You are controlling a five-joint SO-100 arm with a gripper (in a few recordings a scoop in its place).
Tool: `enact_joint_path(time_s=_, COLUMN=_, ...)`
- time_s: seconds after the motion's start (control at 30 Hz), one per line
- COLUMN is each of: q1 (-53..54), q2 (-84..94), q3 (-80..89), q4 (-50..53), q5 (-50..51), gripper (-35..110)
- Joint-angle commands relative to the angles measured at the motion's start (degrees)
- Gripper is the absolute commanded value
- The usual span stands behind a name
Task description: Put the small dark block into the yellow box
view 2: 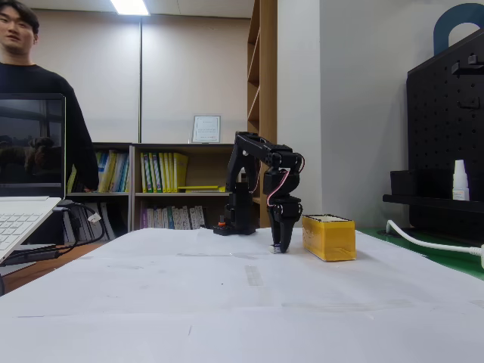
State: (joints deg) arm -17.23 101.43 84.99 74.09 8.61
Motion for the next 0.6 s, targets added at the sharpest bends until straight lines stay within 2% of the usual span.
enact_joint_path(time_s=0.0, q1=-0.26, q2=-0.26, q3=0.44, q4=0.26, q5=0.09, gripper=0)
enact_joint_path(time_s=0.27, q1=1.49, q2=-1.14, q3=0.70, q4=0.88, q5=-0.79, gripper=0)
enact_joint_path(time_s=0.57, q1=3.43, q2=-11.34, q3=2.81, q4=3.69, q5=-5.45, gripper=0)
